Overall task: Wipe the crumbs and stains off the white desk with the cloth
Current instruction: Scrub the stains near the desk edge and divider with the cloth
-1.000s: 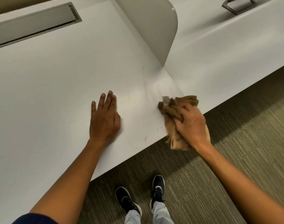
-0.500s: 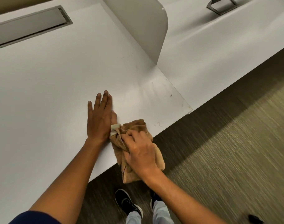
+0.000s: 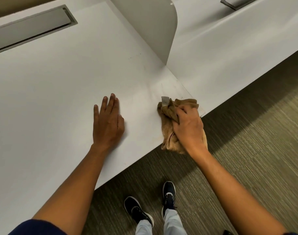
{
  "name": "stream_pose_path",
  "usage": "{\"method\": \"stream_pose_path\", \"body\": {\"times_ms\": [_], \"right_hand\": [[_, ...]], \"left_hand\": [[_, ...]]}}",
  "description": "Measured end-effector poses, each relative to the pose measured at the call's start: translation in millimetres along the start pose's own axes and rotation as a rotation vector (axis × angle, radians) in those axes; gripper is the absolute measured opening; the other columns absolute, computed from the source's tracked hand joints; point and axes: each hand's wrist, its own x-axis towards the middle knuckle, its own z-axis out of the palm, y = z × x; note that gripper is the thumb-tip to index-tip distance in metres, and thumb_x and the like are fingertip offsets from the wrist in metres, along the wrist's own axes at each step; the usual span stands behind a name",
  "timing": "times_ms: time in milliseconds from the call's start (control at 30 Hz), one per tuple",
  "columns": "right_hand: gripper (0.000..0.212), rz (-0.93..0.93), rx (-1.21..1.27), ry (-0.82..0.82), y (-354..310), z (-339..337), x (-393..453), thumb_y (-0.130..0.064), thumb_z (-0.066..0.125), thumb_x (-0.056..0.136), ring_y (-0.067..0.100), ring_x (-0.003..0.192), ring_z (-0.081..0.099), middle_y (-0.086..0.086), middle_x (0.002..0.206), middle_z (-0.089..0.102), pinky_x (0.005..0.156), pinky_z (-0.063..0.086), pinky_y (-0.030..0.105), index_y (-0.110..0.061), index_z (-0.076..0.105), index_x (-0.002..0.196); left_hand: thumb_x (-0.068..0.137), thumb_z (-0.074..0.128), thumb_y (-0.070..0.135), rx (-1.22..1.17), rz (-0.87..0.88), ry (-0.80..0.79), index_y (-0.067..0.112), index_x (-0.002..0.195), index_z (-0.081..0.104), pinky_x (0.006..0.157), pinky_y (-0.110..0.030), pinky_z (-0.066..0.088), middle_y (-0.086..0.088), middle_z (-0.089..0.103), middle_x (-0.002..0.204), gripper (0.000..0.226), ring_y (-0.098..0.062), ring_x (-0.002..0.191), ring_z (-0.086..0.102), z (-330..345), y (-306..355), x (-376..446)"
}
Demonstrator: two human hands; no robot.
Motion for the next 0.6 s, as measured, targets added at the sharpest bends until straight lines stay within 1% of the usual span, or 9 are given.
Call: {"method": "stream_pose_path", "body": {"times_ms": [100,167,233,333,433,500,533,600], "right_hand": [[0.033,0.092,0.042,-0.022,-7.6,0.5,-1.9,-0.017,0.069,0.087,0.027,0.103,0.053,0.007,0.121,0.061,0.084,0.046,0.035,-0.013,0.066,0.120],[0.031,0.119,0.083,-0.031,-20.3,-0.1,-19.0,-0.017,0.068,0.089,0.024,0.101,0.052,0.005,0.119,0.060,0.082,0.047,0.033,-0.015,0.066,0.119],[0.032,0.084,0.135,-0.043,-40.3,0.5,-47.9,-0.016,0.072,0.085,0.022,0.098,0.053,0.005,0.113,0.062,0.078,0.050,0.033,-0.015,0.067,0.117],[0.034,0.021,0.188,-0.112,-60.6,1.4,-82.9,-0.015,0.076,0.081,0.022,0.095,0.056,0.004,0.108,0.064,0.073,0.054,0.035,-0.015,0.070,0.114],[0.035,-0.123,0.140,-0.183,-49.4,-6.8,-82.5,-0.019,0.077,0.079,0.021,0.094,0.058,0.002,0.109,0.064,0.072,0.055,0.034,-0.018,0.070,0.113],[0.032,-0.218,0.069,-0.215,-34.5,-12.2,-68.0,-0.022,0.074,0.081,0.022,0.097,0.057,0.002,0.113,0.062,0.075,0.055,0.035,-0.019,0.069,0.112],[0.030,-0.208,0.045,-0.210,-25.7,-13.5,-57.0,-0.022,0.071,0.084,0.023,0.101,0.056,0.003,0.116,0.061,0.078,0.054,0.036,-0.019,0.069,0.113],[0.029,-0.080,0.035,-0.162,-8.2,-15.0,-31.2,-0.022,0.065,0.088,0.024,0.107,0.054,0.003,0.121,0.059,0.082,0.051,0.037,-0.017,0.068,0.116]], "left_hand": [[0.096,0.039,0.014,-0.007,-0.003,0.009,0.006,0.156,0.026,0.125,-0.055,0.008,-0.006,0.019,0.167,0.061,-0.025,0.156,0.012,1.3,-0.9,0.3],[0.097,0.039,0.015,-0.001,-0.005,0.002,0.007,0.156,0.026,0.125,-0.056,0.008,-0.007,0.019,0.168,0.062,-0.025,0.156,0.012,1.9,-1.8,-0.5],[0.095,0.034,0.020,0.009,-0.001,-0.007,0.007,0.157,0.025,0.125,-0.056,0.009,-0.007,0.018,0.168,0.063,-0.026,0.156,0.012,1.2,-2.1,0.4],[0.093,0.028,0.025,0.022,-0.002,-0.016,0.007,0.157,0.024,0.125,-0.055,0.009,-0.007,0.017,0.168,0.066,-0.026,0.156,0.011,0.5,-2.7,1.4],[0.093,0.027,0.025,0.028,0.009,-0.017,0.006,0.157,0.025,0.125,-0.056,0.009,-0.008,0.018,0.168,0.066,-0.027,0.156,0.012,-0.4,-1.4,-0.1],[0.092,0.027,0.024,0.027,0.004,-0.016,0.006,0.156,0.026,0.125,-0.056,0.009,-0.008,0.018,0.167,0.067,-0.027,0.156,0.013,-1.5,-0.8,0.5],[0.092,0.027,0.023,0.025,0.004,-0.013,0.006,0.156,0.027,0.125,-0.056,0.009,-0.008,0.019,0.167,0.067,-0.027,0.155,0.014,-1.6,-0.4,0.9],[0.090,0.027,0.021,0.024,0.005,-0.009,0.005,0.155,0.029,0.124,-0.056,0.010,-0.008,0.020,0.167,0.067,-0.028,0.155,0.015,-1.0,0.7,1.2]]}}
